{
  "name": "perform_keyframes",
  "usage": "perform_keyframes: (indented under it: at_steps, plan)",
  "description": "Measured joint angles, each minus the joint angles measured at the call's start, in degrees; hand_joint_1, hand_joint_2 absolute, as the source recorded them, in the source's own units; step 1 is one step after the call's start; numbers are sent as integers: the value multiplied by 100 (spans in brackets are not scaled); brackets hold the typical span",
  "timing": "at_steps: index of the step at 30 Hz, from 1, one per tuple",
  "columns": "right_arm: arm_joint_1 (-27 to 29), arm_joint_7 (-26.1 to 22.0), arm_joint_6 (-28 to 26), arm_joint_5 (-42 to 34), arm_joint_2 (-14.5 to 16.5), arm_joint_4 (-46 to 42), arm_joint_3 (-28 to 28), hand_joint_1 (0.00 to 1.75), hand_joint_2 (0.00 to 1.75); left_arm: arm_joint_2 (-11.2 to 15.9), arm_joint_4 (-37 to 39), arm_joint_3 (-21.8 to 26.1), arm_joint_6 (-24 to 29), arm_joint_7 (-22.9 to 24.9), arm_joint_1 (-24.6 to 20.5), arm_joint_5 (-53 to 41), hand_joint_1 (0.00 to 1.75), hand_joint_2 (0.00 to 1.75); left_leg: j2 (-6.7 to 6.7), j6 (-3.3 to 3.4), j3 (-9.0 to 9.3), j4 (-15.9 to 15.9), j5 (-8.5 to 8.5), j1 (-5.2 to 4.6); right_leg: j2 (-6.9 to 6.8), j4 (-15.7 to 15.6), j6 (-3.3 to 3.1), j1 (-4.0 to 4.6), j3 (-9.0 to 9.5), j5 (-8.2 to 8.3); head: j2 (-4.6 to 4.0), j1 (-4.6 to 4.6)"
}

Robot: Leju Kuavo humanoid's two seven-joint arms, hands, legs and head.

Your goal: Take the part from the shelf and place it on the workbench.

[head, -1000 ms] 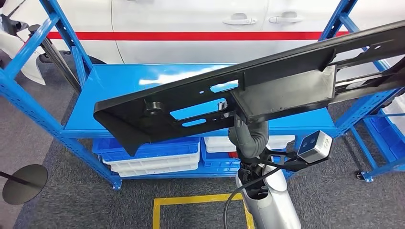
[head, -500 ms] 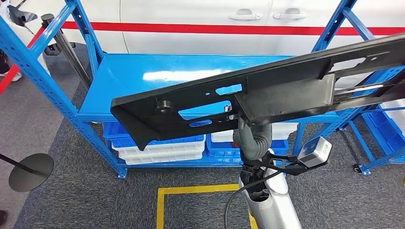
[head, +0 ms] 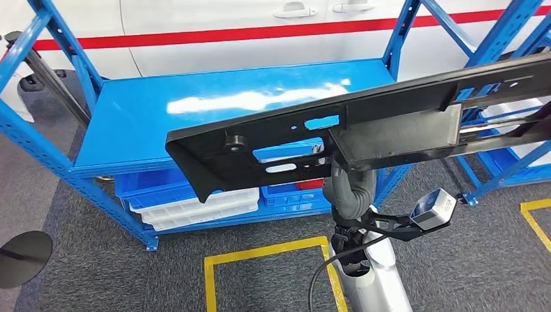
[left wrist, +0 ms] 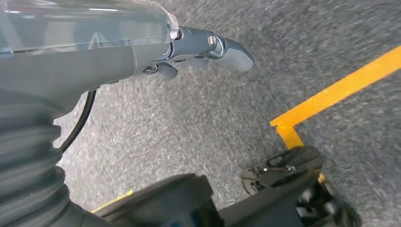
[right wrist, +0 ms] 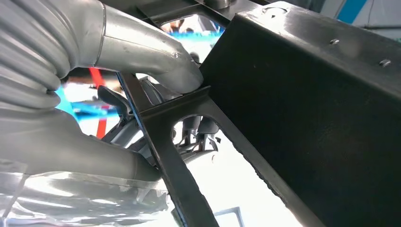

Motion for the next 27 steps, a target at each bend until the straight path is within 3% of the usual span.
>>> perform_keyframes:
  at_steps: [2, 3, 4, 5, 6, 7, 9, 11, 13, 15, 17, 19, 20, 21, 22, 24, 26, 27]
  plan:
    - [23, -17, -13, 10, 9, -1, -20, 175, 175, 1, -1, -12, -8, 2, 10, -17, 0, 175, -257, -47, -276, 633, -357, 26, 119, -24, -31, -28, -16, 37, 0, -1]
    - [47, -25, -28, 19, 13, -1, -39, 175, 175, 1, -1, -19, -19, 8, 9, -26, 0, 175, -308, -68, -444, 1021, -521, 37, 179, -18, -37, -29, -29, 44, 0, -1]
    - [79, -34, -47, 33, 14, -1, -62, 175, 175, 1, -2, -26, -31, 16, 5, -42, 0, 175, -330, -88, -562, 1302, -600, 44, 249, -9, -36, -31, -37, 48, 0, -1]
    - [112, -40, -68, 49, 13, -2, -88, 175, 175, 1, -2, -33, -44, 27, -2, -62, 0, 175, -340, -103, -589, 1389, -566, 54, 326, 4, -32, -34, -42, 51, 0, -1]
    - [142, -44, -88, 66, 14, -11, -112, 175, 175, 1, -2, -38, -57, 40, -11, -83, 0, 175, -354, -112, -508, 1243, -422, 67, 408, 23, -24, -39, -43, 50, 0, -1]
    - [168, -48, -99, 81, 14, -29, -132, 175, 175, 1, -2, -43, -71, 54, -10, -105, 0, 175, -404, -117, -343, 904, -207, 88, 495, 49, -8, -46, -47, 43, 0, -1]
    - [205, -56, -110, 96, 16, -82, -179, 175, 175, 1, 0, -46, -103, 80, 5, -130, 0, 175, -666, -112, -23, 204, 60, 133, 657, 127, 48, -54, -97, 29, 0, -1]
    - [241, -63, -111, 103, 25, -140, -227, 175, 175, 0, 2, -57, -126, 102, 4, -143, 0, 175, -838, -85, 76, -63, 77, 146, 786, 182, 131, -63, -191, 51, 0, -1]
    - [292, -64, -113, 109, 31, -197, -272, 175, 175, -7, 2, -71, -136, 111, -21, -150, 0, 175, -736, -23, 74, -98, 103, 139, 886, 181, 213, -85, -252, 90, 0, -1]
    - [323, -66, -114, 116, 31, -247, -318, 175, 175, -14, 2, -78, -144, 119, -33, -152, 0, 175, -594, 59, 87, -150, 147, 146, 705, 329, 276, -80, -339, -7, 0, 1]
    - [334, -67, -116, 123, 31, -274, -349, 175, 175, -14, 2, -80, -152, 126, -22, -149, 0, 175, -443, 110, 86, -179, 166, 139, 373, 909, 326, -74, -615, -323, 0, 2]
    - [359, -67, -127, 128, 30, -279, -368, 175, 175, -9, 2, -79, -162, 127, -7, -139, 0, 175, -282, 121, 72, -178, 165, 125, 241, 1618, 361, -93, -955, -603, 0, 2]
    - [373, -68, -133, 130, 30, -280, -377, 175, 175, -7, 2, -79, -168, 128, -5, -136, 0, 175, -201, 120, 70, -178, 163, 122, 220, 1751, 367, -99, -1014, -607, 0, 2]
    - [383, -71, -139, 131, 30, -283, -384, 175, 175, -6, 2, -78, -177, 128, -4, -133, 0, 175, -124, 116, 72, -177, 158, 120, 198, 1663, 363, -100, -958, -512, 0, 2]
    - [388, -75, -142, 133, 30, -291, -388, 175, 175, -7, 2, -78, -184, 127, -4, -132, 0, 175, -52, 108, 80, -177, 152, 118, 155, 1354, 346, -94, -785, -338, 0, 2]
    - [385, -89, -143, 142, 30, -331, -392, 175, 175, -9, 2, -78, -192, 125, -5, -130, 0, 175, 66, 77, 104, -178, 132, 101, -62, 548, 271, -43, -342, -43, 0, 2]
    - [385, -103, -141, 148, 31, -385, -405, 175, 175, -9, 2, -78, -196, 124, -6, -130, 0, 175, 162, 24, 122, -180, 109, 80, -197, 154, 181, 21, -147, 28, 0, 2]
    - [390, -108, -141, 148, 31, -406, -420, 175, 175, -10, 2, -78, -197, 123, -7, -130, 0, 175, 212, -6, 134, -189, 102, 72, -172, 134, 145, 45, -154, 16, 0, 2]
